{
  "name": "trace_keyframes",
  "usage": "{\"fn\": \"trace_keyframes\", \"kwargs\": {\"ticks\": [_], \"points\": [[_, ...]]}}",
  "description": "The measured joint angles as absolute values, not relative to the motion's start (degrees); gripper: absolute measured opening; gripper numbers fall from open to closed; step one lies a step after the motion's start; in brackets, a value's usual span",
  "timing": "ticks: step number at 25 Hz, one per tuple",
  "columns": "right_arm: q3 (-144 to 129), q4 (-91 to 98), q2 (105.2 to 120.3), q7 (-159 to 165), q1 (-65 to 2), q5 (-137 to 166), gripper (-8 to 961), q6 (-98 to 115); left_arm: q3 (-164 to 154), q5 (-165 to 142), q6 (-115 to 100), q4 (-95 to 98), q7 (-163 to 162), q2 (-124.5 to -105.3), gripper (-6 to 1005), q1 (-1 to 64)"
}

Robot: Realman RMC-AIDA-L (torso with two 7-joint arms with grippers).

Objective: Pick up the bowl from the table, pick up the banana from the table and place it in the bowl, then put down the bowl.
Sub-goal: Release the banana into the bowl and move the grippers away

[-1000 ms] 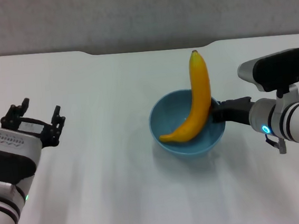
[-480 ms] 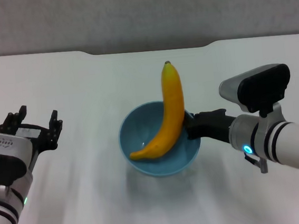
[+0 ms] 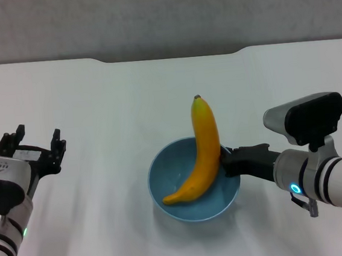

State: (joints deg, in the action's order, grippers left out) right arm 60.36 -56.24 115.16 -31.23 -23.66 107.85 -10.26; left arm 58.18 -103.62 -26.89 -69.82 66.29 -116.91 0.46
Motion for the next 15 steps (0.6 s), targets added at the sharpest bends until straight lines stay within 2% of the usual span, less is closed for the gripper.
{"fn": "trace_keyframes", "kwargs": {"ticks": [15], "points": [[60.91, -54.46, 115.05, -31.19, -22.31, 107.84, 95, -10.29, 57.92, -103.62, -26.99, -69.51, 66.09, -116.89, 648, 0.29]]}}
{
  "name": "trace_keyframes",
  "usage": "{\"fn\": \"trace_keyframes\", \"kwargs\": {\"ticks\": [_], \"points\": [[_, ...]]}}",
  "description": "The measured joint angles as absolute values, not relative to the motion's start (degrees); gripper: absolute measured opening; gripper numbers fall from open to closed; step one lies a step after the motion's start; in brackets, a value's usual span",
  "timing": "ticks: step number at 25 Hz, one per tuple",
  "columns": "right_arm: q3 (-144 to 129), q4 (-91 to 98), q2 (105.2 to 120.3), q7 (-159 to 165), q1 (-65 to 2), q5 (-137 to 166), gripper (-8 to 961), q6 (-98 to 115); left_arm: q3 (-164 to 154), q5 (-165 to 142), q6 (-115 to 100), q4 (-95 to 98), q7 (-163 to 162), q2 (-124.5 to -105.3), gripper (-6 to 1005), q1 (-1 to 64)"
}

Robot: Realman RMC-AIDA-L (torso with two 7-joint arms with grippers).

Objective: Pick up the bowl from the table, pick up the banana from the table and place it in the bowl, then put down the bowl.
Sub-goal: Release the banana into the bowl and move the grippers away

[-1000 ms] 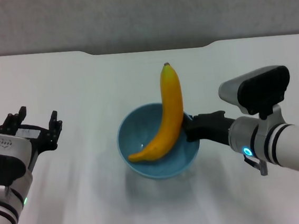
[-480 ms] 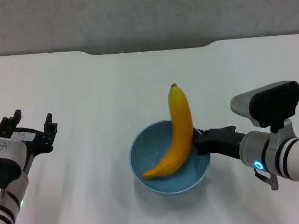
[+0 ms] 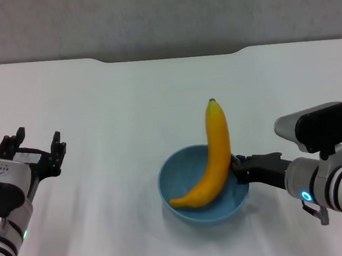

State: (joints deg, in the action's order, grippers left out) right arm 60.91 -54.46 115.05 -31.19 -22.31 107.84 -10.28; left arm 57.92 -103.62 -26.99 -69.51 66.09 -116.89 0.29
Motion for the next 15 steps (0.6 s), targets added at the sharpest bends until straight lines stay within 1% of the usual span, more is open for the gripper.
{"fn": "trace_keyframes", "kwargs": {"ticks": [7, 10, 13, 14, 15], "points": [[62.39, -54.88, 115.03, -31.31, -21.16, 108.31, 110, -9.64, 57.84, -103.63, -26.98, -69.51, 65.94, -116.89, 649, 0.19], [63.99, -56.26, 114.97, -32.88, -19.71, 108.78, 208, -9.57, 57.83, -103.63, -26.98, -69.66, 64.30, -116.82, 649, 0.11], [65.54, -59.52, 114.96, -36.08, -16.73, 110.37, 306, -9.63, 58.00, -103.72, -26.98, -70.04, 60.92, -116.66, 650, -0.03], [66.25, -62.11, 114.96, -37.81, -14.43, 111.29, 385, -9.37, 58.08, -103.87, -26.98, -70.11, 59.93, -116.60, 650, -0.06], [66.25, -62.11, 114.96, -37.81, -14.43, 111.29, 464, -9.37, 58.09, -103.95, -26.98, -70.12, 59.64, -116.58, 650, -0.09]]}}
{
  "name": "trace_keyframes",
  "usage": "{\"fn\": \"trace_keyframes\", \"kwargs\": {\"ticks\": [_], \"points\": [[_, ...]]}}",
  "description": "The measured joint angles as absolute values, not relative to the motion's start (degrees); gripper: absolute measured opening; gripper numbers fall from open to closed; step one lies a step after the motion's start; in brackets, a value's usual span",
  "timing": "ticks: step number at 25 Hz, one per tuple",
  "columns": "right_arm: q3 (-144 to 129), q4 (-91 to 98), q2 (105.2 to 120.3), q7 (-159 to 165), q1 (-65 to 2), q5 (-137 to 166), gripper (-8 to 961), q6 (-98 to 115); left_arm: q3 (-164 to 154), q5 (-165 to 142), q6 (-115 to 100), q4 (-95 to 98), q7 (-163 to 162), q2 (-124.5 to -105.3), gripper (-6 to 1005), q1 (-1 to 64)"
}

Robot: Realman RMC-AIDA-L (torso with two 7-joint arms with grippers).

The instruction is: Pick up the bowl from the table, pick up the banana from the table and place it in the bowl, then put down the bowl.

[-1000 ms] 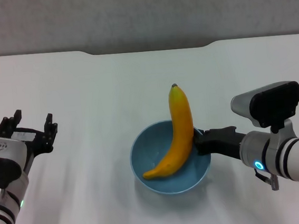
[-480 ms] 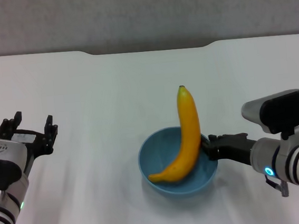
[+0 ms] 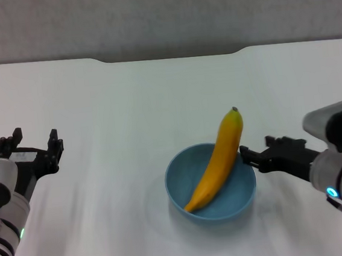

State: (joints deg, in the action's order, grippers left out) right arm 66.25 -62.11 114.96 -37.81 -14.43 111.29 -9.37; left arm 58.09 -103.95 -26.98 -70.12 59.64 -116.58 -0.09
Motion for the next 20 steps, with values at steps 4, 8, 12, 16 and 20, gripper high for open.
{"fn": "trace_keyframes", "kwargs": {"ticks": [4, 8, 12, 16, 20], "points": [[67.21, -68.11, 114.95, -42.95, -9.62, 111.60, 675, -7.57, 58.15, -104.17, -27.22, -70.58, 59.17, -116.55, 649, -0.51], [67.30, -73.81, 114.91, -50.02, -4.67, 111.62, 803, -4.79, 58.41, -104.17, -28.71, -72.62, 57.30, -116.50, 646, -1.90], [66.17, -75.85, 115.09, -55.00, 0.21, 111.62, 883, 5.04, 58.99, -105.34, -28.91, -75.08, 53.21, -116.20, 644, -3.33], [63.38, -71.61, 115.08, -54.51, 2.02, 111.34, 882, 21.49, 59.00, -107.74, -31.57, -73.32, 52.33, -116.34, 641, -3.60], [59.60, -66.37, 115.02, -51.38, 2.09, 111.39, 880, 35.28, 59.00, -107.95, -35.36, -69.98, 49.43, -116.38, 639, -3.39]]}}
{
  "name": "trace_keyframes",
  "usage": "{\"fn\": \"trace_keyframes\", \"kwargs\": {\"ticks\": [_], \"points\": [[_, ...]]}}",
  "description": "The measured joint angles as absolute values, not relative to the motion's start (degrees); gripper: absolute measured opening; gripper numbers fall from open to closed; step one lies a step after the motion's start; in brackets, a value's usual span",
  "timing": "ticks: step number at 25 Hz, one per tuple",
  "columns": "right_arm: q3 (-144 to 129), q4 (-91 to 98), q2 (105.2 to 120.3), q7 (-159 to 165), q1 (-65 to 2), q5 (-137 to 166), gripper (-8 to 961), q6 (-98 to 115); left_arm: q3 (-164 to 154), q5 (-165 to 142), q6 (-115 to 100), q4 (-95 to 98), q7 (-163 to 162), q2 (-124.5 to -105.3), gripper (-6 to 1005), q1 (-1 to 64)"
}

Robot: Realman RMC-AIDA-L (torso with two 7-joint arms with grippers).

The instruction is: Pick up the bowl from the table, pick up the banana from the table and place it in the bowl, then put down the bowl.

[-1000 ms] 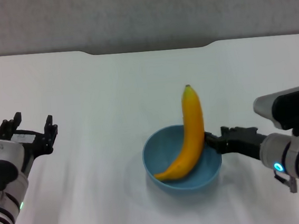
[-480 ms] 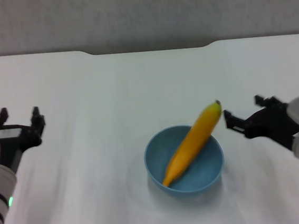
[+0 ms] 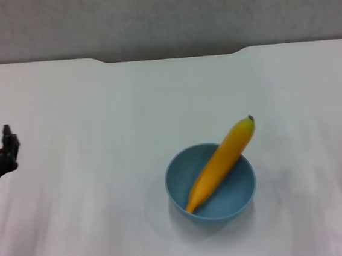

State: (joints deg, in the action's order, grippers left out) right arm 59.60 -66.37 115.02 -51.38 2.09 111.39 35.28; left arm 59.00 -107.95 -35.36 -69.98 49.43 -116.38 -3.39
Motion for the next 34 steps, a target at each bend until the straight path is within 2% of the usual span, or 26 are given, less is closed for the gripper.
{"fn": "trace_keyframes", "kwargs": {"ticks": [8, 13, 18, 25, 34], "points": [[54.99, -51.90, 114.96, -38.76, -2.66, 114.40, 878, 47.76, 58.84, -114.35, -40.67, -57.13, 32.07, -116.48, 634, 0.05], [51.54, -40.10, 115.11, -27.33, -7.67, 116.67, 877, 51.74, 56.65, -126.34, -50.28, -40.91, 13.72, -116.82, 631, 5.07], [47.28, -31.66, 115.13, -18.81, -11.44, 116.79, 877, 54.26, 52.14, -130.09, -54.92, -32.25, 8.93, -116.92, 633, 9.25], [39.91, -24.20, 115.56, -16.16, -16.49, 117.97, 877, 54.66, 48.20, -132.32, -54.98, -25.05, 10.57, -117.23, 635, 13.89], [35.90, -22.06, 115.63, -15.87, -17.09, 117.91, 877, 54.53, 47.46, -131.29, -55.82, -26.96, 7.57, -117.35, 636, 14.50]]}}
